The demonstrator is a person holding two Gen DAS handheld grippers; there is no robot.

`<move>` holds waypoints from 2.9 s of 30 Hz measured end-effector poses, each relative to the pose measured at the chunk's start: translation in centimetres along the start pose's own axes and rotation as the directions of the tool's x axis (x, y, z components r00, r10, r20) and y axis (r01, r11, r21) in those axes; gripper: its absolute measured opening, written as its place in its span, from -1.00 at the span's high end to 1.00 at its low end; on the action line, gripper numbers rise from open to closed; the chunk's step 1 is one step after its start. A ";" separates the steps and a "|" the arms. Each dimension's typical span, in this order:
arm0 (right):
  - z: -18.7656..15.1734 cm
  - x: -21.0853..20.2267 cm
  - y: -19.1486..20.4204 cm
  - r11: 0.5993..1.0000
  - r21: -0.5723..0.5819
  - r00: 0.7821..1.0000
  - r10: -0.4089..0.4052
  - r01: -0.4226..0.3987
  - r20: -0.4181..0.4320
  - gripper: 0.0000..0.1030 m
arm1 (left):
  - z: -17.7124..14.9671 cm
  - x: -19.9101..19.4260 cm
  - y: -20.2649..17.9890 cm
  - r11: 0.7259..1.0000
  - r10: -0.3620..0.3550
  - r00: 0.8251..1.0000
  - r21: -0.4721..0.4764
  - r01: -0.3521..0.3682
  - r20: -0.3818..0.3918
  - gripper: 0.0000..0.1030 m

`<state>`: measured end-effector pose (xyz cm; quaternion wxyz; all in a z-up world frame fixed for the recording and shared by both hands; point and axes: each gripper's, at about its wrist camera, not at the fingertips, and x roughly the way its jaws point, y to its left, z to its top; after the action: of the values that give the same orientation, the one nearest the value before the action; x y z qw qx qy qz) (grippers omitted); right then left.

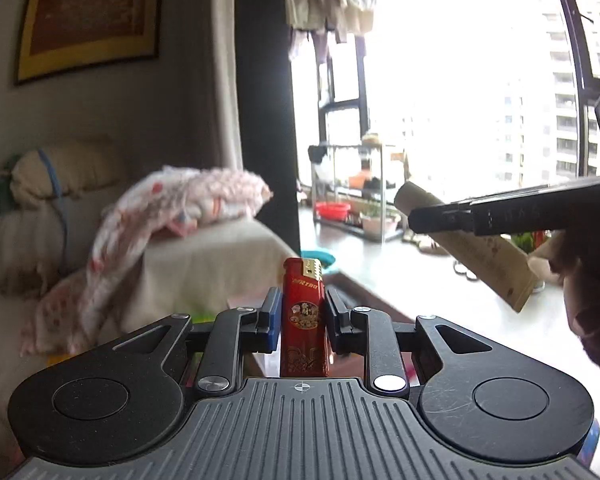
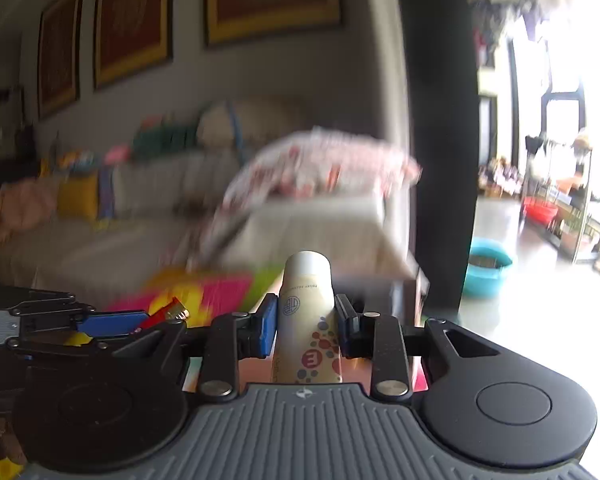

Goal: Organize rigid objects
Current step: 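Carry the lighter and tube into the pink box and open both tools, then grasp the teal plastic toy with the left tool, then grasp the white charger plug with the right tool while the left tool holds the teal toy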

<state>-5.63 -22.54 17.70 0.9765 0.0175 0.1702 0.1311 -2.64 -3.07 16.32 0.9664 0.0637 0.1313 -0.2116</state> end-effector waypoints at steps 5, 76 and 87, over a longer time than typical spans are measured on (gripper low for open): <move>4.2 2.7 -2.5 0.997 0.064 0.996 -0.042 0.037 0.076 0.43 | 2.5 5.9 1.8 0.989 -0.079 0.997 -0.122 0.078 -0.001 0.49; -14.7 6.3 -2.0 0.986 0.096 0.953 -0.102 0.134 -0.284 -0.08 | -15.8 0.9 0.3 0.984 -0.110 0.937 -0.169 0.055 -0.332 0.48; -13.7 9.6 0.6 0.981 0.049 0.930 -0.161 0.187 -0.331 -0.08 | -15.9 0.9 0.0 0.987 -0.099 0.939 -0.154 0.050 -0.330 0.48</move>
<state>-1.66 -19.59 1.74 0.9413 0.0194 0.3348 0.0383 -5.41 -0.57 0.88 0.9231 0.0245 0.3116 -0.2241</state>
